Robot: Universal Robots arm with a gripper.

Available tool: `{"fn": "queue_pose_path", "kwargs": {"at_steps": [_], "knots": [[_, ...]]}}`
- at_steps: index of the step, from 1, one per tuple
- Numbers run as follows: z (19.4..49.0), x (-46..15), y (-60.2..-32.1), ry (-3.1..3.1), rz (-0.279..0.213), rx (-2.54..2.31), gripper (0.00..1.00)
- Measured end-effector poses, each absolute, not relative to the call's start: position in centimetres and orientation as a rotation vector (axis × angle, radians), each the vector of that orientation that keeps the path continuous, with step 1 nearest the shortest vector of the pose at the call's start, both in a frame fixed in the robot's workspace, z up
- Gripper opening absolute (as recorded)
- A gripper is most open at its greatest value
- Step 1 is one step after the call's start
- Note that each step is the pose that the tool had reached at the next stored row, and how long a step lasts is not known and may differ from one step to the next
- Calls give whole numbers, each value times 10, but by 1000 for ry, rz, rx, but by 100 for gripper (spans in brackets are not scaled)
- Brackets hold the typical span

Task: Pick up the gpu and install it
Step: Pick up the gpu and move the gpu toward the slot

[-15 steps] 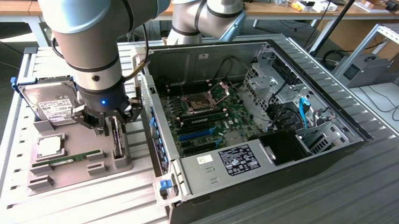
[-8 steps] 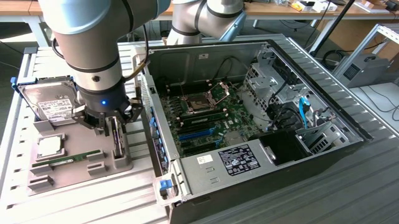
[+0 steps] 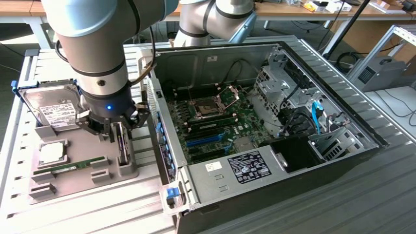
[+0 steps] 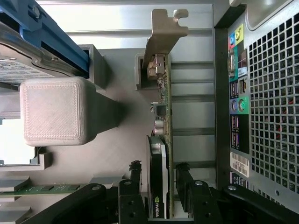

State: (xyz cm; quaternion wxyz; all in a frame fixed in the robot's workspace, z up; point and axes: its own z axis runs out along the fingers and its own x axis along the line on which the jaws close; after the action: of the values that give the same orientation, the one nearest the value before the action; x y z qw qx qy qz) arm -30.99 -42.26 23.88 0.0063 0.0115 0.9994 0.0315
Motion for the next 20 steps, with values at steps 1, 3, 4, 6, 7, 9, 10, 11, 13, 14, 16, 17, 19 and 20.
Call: {"fn": "queue_pose_path", "kwargs": {"at_steps": [1, 3, 4, 6, 7, 9, 10, 11, 13, 14, 16, 17, 19, 20], "knots": [[239, -310, -423, 3127, 98, 36, 44], [239, -310, -423, 3128, 98, 36, 44], [238, -310, -423, 3128, 98, 36, 44], [238, -310, -422, 3127, 99, 36, 44], [238, -310, -422, 3127, 99, 36, 44], [238, -310, -421, 3127, 98, 36, 44], [238, -310, -420, 3127, 98, 36, 44], [238, -310, -420, 3127, 98, 36, 44], [238, -310, -419, 3127, 98, 36, 44], [238, -310, -419, 3127, 98, 36, 44], [238, -310, -419, 3127, 98, 36, 44], [238, -310, -419, 3127, 98, 36, 44], [238, -310, -419, 3127, 98, 36, 44], [238, -310, -419, 3127, 98, 36, 44]]}}
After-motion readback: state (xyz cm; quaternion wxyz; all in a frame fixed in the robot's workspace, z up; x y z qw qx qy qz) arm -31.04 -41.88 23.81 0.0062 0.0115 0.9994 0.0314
